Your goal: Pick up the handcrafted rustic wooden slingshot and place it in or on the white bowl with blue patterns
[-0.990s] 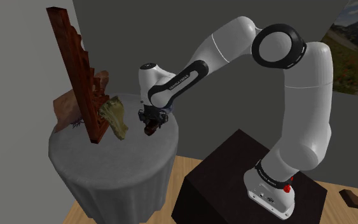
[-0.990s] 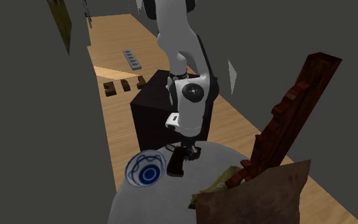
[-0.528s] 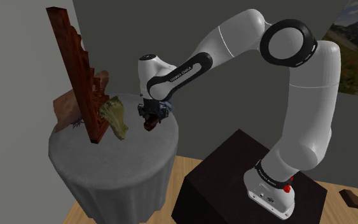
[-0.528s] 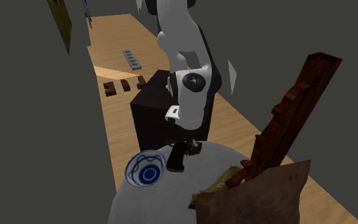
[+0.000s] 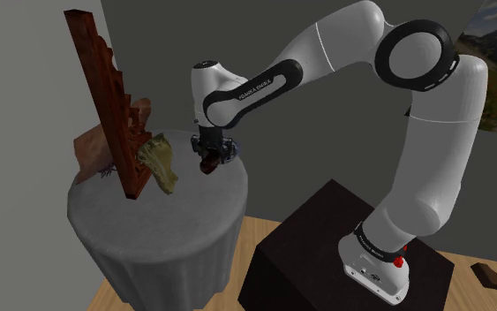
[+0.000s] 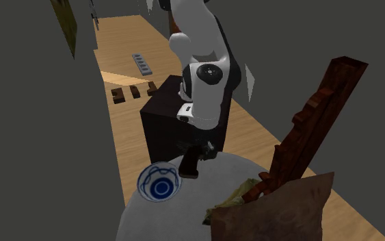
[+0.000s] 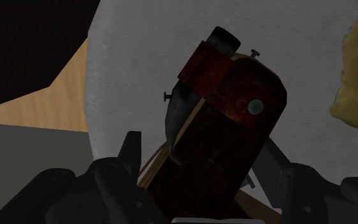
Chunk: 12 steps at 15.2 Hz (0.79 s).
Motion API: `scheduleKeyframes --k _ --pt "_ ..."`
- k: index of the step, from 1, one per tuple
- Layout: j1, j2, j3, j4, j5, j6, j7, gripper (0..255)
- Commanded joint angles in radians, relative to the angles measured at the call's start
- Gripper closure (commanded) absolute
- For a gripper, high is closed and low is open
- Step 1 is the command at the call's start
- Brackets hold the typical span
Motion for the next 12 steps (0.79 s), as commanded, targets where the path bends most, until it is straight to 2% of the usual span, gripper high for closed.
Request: scheduleKeyframes --k 1,3,12 --pt "-0.004 -0.019 0.005 0.005 0.01 -0.022 -0.007 255" --pt "-0.005 -0.027 0.007 0.008 0.014 -0.033 -0.01 255" --pt "-0.11 0.053 -0.057 0.165 -0.002 -0.102 -0.188 255"
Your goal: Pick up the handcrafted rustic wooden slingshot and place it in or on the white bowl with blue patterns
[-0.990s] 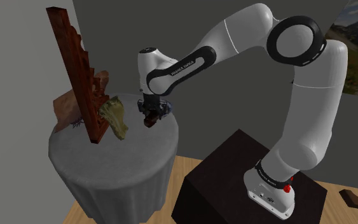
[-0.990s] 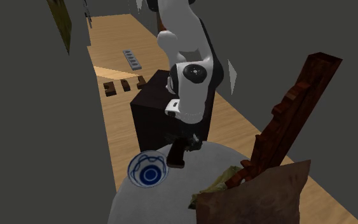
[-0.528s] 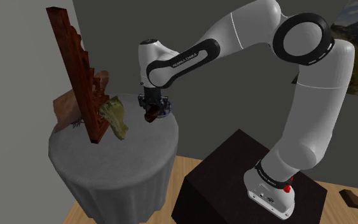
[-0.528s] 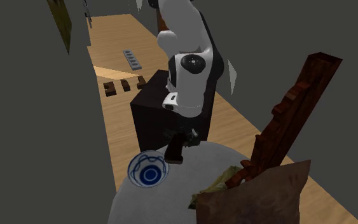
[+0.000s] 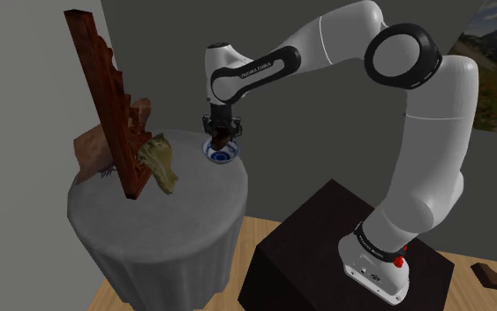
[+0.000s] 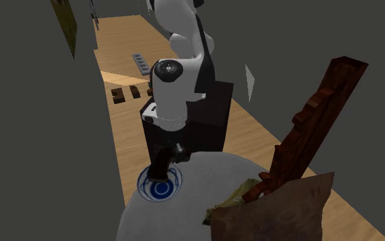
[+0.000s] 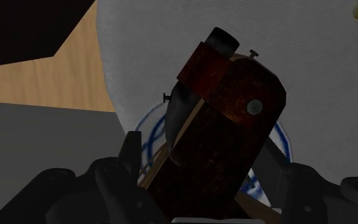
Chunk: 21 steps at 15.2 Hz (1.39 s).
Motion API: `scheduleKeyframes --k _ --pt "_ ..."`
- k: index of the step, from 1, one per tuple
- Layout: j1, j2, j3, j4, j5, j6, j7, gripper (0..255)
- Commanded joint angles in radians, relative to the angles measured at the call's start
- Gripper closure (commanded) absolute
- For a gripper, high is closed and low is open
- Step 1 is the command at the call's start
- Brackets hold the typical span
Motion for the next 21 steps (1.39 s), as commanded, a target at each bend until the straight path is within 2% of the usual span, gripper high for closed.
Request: scheduleKeyframes --k 1,16,21 --pt "-0.03 0.023 -0.017 0.047 -0.003 -0.021 -0.053 255" --pt "-0.012 0.143 -0.046 0.014 -0.051 0.126 -0.02 255" --pt "-0.012 0.143 -0.046 0.014 -0.051 0.126 -0.02 255"
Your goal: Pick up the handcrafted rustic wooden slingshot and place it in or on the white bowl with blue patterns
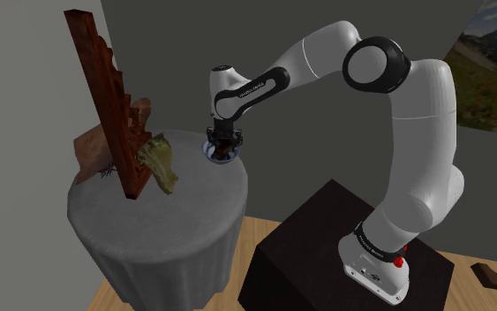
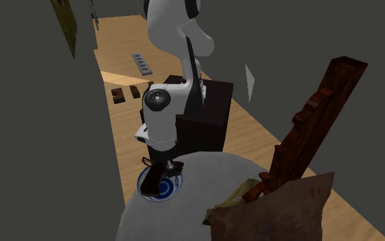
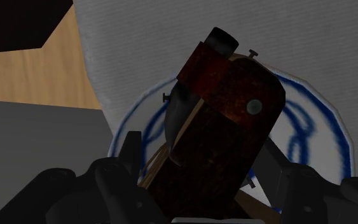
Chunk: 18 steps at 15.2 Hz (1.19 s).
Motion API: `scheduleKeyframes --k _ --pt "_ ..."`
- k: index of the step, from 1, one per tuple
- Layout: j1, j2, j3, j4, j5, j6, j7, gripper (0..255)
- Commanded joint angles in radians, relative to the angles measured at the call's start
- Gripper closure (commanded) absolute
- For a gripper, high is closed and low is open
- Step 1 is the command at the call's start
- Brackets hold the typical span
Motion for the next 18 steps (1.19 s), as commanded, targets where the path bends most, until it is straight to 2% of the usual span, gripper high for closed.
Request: scheduleKeyframes --k 1,3,4,9,13,18 --pt "0.0 0.0 0.0 0.001 0.0 0.0 0.0 255" --pt "0.0 0.0 0.0 0.001 0.0 0.0 0.0 255" --pt "0.0 0.0 0.0 0.001 0.0 0.0 0.0 0" --pt "0.0 0.0 0.0 0.001 0.0 0.0 0.0 0" --pt "-0.006 -0.062 0.019 0.039 0.028 -0.098 -0.017 0" --pt "-0.006 -0.062 0.019 0.039 0.028 -0.098 -0.017 0"
